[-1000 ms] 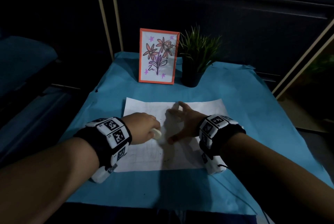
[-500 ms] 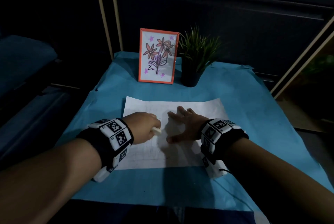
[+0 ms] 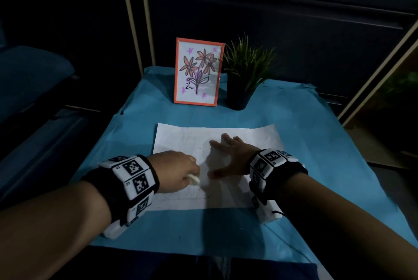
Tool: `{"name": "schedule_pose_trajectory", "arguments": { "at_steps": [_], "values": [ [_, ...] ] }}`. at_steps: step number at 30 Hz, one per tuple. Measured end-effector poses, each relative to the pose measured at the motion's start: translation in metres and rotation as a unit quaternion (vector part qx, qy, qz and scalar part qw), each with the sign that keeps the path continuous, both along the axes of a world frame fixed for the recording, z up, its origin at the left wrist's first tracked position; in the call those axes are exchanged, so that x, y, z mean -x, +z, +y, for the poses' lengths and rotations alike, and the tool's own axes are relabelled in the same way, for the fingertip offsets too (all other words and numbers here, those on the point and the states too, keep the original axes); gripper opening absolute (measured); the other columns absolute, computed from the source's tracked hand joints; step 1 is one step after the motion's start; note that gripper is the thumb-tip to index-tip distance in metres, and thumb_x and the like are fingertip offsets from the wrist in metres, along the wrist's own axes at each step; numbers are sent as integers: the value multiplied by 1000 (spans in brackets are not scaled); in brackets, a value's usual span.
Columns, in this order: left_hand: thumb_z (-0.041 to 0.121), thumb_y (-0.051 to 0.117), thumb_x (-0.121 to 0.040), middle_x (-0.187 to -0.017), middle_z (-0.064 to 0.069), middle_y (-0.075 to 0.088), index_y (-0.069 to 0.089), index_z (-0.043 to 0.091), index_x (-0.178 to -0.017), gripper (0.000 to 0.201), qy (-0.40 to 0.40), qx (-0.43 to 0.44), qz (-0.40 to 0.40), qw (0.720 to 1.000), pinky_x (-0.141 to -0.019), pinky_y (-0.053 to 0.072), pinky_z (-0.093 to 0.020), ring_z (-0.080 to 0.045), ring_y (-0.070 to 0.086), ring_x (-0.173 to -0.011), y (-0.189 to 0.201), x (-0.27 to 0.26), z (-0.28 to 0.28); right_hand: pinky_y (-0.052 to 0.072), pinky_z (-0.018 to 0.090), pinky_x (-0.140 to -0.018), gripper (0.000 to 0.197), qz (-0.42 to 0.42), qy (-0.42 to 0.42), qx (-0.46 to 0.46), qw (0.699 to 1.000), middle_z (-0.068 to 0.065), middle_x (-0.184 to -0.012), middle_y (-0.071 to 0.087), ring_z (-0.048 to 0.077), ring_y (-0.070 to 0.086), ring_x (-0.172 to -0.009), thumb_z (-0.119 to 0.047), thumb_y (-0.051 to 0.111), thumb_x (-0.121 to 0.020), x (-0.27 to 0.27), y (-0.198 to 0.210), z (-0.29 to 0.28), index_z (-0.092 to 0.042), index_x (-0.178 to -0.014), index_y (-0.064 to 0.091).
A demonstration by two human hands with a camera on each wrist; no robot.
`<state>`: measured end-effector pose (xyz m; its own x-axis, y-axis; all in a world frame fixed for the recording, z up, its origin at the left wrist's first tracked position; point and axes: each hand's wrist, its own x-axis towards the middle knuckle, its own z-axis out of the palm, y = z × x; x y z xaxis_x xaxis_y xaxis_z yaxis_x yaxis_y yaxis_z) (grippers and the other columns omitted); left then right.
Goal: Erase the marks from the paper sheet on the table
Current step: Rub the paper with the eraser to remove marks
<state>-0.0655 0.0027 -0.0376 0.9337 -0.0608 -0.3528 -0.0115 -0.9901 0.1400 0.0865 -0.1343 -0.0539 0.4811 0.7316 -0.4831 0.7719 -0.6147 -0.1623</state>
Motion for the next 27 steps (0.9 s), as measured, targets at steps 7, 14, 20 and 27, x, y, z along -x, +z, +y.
{"name": "schedule_pose_trajectory", "arguments": {
  "at_steps": [7, 14, 20, 27],
  "values": [
    [26, 42, -99, -116, 5, 56, 60, 25, -122, 29, 3, -4, -32, 999, -81, 37, -24, -17, 56, -102, -3, 0, 1, 14, 55, -116, 101, -3, -4, 4, 1000, -8, -159, -12, 21, -8, -147, -74, 59, -71, -2, -2, 2, -45, -147, -1],
    [26, 42, -99, -119, 5, 56, 59, 26, -124, 30, 18, -7, -53, 998, -84, 38, -26, -18, 56, -107, 2, -2, 0, 13, 53, -117, 100, -2, 0, -1, 1000, -8, -159, -11, 22, -7, -147, -73, 59, -72, -2, -1, 0, -44, -148, 1],
    [28, 43, -98, -114, 6, 55, 59, 28, -123, 29, -31, 1, 8, 999, -83, 41, -28, -18, 56, -101, 1, 15, -11, 13, 55, -116, 102, 0, -3, -4, 1000, -9, -159, -11, 21, -8, -147, -75, 60, -69, -5, -5, 0, -47, -147, 1],
    [30, 44, -98, -116, 6, 57, 60, 27, -121, 28, 15, 8, -37, 999, -86, 41, -29, -20, 57, -104, -6, 10, -5, 14, 53, -116, 101, -7, -1, -11, 1000, -8, -159, -8, 21, -5, -147, -74, 59, -70, -4, -5, 1, -46, -147, 2]
  ]
}}
